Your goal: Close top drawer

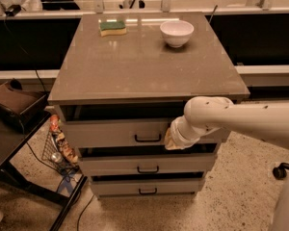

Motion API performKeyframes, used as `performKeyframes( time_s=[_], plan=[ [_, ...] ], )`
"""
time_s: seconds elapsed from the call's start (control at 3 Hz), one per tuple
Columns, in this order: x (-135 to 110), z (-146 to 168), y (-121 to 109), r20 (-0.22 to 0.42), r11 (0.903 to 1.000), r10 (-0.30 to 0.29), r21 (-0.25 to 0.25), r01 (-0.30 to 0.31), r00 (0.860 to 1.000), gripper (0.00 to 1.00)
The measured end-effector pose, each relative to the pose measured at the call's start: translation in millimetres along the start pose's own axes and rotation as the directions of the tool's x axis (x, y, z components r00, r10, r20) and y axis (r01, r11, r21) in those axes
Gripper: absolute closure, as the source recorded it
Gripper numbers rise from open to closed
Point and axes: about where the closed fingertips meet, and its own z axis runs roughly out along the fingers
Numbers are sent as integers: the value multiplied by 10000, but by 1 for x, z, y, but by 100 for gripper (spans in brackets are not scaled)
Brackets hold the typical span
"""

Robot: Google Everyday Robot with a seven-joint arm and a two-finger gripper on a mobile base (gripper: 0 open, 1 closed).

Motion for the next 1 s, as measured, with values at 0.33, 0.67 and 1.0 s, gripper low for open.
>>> performKeyframes(
  time_s=[0.33, 0.67, 1.0],
  plan=[
    [0, 0, 0, 0, 10000, 0, 0, 0, 10000, 100],
    [-3, -33, 27, 131, 9995, 105, -311, -101, 9999, 100],
    [7, -94, 67, -71, 9977, 603, -314, -605, 9982, 100]
  ],
)
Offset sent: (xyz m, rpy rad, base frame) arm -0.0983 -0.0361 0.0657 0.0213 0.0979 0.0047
